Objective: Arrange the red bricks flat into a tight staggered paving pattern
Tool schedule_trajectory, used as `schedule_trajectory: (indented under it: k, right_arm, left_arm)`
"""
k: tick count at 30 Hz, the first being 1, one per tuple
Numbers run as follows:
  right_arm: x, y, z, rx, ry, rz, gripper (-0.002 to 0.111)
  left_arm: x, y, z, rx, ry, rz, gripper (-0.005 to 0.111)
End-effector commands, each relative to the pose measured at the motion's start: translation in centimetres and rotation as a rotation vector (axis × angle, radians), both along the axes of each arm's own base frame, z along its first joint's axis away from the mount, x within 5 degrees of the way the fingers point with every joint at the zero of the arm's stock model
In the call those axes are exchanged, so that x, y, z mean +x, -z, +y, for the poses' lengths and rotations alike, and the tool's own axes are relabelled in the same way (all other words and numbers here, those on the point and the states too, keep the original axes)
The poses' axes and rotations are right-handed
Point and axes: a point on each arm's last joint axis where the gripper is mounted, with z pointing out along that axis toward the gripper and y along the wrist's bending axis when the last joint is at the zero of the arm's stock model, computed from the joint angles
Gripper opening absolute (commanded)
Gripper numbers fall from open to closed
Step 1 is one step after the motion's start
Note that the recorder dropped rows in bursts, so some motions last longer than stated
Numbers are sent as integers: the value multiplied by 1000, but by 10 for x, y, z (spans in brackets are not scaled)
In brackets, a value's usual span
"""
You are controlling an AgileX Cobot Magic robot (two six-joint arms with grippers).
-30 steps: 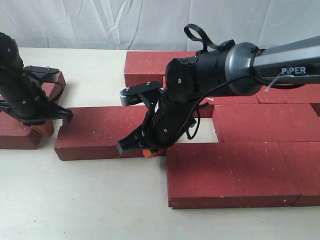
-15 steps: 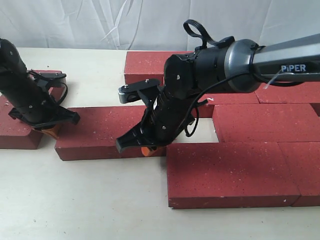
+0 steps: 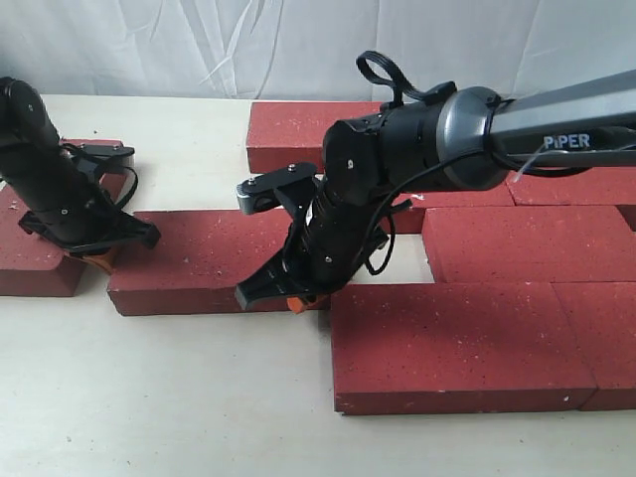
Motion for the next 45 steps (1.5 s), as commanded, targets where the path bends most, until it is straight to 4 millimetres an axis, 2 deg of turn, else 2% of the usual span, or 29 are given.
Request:
schedule_trajectory:
  k: [1,21,26,28,29,30,31,34,37,39,45]
  right_arm:
    - [5,-1,1,0,2,-51,-1]
    - [4,-1,0,-6,1,-43,-1]
    - [4,-1,0,-12,29,-35,-1]
    - [3,-11,0,17,38,-46,-1]
    - [4,-26,-1,38,37,-72,-1]
    - [6,-37,-3,49,45,-89,-1]
    - [13,-59,-12,71,77,-119,-1]
    - [28,-84,-34,94,171,-163,-1]
    - [43,-88,-59,91,260,-160,-1]
    - [49,-84,-68,79,291,-135,-1]
    - [59,-64,-68,66,297,-133,-1]
  left_arm:
    - [3,1,-4,-7,-15,-14,0]
    - [2,-1,-17,-117,-12,-6,0]
    - [2,1,-6,-56,5,-3,0]
    - [3,-2,2,-57,-18,-8,0]
    - [4,-5,7,-58,-31,-18,0]
    - [4,-6,8,-60,-35,-19,0]
    - [3,-7,8,-61,-33,-21,0]
    - [3,-8,8,-61,-33,-23,0]
    - [3,-8,8,-61,-27,-23,0]
    - [3,-8,8,-61,-27,-23,0]
    - [3,-8,7,-64,-29,-24,0]
